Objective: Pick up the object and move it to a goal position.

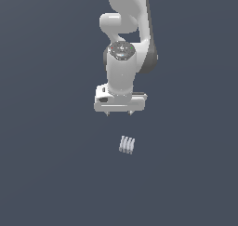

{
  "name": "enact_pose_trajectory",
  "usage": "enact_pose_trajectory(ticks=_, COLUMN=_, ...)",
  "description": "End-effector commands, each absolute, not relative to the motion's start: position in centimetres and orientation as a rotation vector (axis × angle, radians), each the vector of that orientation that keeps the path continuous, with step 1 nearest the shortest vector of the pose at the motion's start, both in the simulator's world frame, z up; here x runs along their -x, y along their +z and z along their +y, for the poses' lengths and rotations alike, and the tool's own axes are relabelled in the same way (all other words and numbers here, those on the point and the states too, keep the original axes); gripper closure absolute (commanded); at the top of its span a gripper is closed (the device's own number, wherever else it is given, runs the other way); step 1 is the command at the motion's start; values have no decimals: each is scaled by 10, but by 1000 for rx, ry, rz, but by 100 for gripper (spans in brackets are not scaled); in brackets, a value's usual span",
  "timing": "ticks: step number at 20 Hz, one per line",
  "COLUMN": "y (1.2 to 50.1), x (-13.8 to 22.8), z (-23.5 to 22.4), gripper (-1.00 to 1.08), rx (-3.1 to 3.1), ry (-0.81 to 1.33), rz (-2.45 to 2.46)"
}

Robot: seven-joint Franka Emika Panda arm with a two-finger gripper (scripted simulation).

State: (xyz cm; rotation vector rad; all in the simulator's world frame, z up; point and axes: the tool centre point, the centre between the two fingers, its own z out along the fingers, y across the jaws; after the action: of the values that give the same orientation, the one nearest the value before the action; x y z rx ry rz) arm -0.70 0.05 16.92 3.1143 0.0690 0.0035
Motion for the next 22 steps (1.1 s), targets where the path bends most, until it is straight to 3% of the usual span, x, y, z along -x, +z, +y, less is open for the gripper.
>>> enact_pose_trajectory(ticks=1, y=169, x=7, z=1, gripper=-92, rx=-3114, ry=3, rz=69)
enact_pose_trajectory(ticks=10, y=158, x=16, z=36, gripper=-92, rx=-3122, ry=-43, rz=129)
enact_pose_trajectory(ticks=22, y=150, x=0, z=36, gripper=-92, rx=-3128, ry=-36, rz=49)
